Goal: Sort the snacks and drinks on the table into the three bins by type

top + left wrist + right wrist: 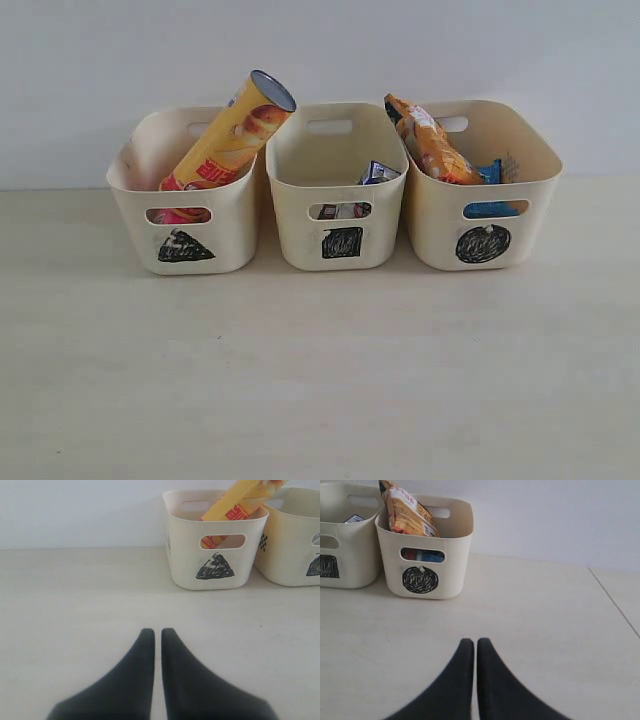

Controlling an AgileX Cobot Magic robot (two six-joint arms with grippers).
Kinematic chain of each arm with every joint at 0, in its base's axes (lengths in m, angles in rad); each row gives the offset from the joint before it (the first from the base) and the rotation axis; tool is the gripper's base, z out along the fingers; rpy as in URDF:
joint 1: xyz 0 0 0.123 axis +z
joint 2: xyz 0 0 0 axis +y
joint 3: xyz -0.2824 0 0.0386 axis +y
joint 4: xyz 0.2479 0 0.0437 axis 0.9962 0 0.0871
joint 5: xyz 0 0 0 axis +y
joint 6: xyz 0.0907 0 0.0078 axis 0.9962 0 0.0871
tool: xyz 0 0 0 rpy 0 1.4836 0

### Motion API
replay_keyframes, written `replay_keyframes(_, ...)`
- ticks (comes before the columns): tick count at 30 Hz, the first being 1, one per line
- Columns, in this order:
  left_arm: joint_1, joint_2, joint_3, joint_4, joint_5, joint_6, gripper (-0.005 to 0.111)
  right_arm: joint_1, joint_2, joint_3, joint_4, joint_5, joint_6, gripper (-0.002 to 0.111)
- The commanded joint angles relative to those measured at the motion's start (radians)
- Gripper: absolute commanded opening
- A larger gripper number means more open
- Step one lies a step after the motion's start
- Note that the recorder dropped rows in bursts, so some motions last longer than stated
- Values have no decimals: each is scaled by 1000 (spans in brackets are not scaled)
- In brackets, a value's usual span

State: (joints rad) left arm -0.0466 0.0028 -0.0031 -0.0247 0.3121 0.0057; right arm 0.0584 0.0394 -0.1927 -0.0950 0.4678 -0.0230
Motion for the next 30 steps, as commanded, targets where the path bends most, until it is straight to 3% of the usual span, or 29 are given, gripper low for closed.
replay_keyframes(1, 3, -3, 3, -1, -3, 2, 4, -8, -39, 60, 23, -36, -14, 0)
replay_keyframes(10, 3, -3, 3, -1, -2, 2, 4, -8, -39, 193, 39, -107, 34, 0)
replay_keyframes(30, 3, -3, 3, -1, -2, 2, 4, -8, -39, 193, 49, -145, 28, 0)
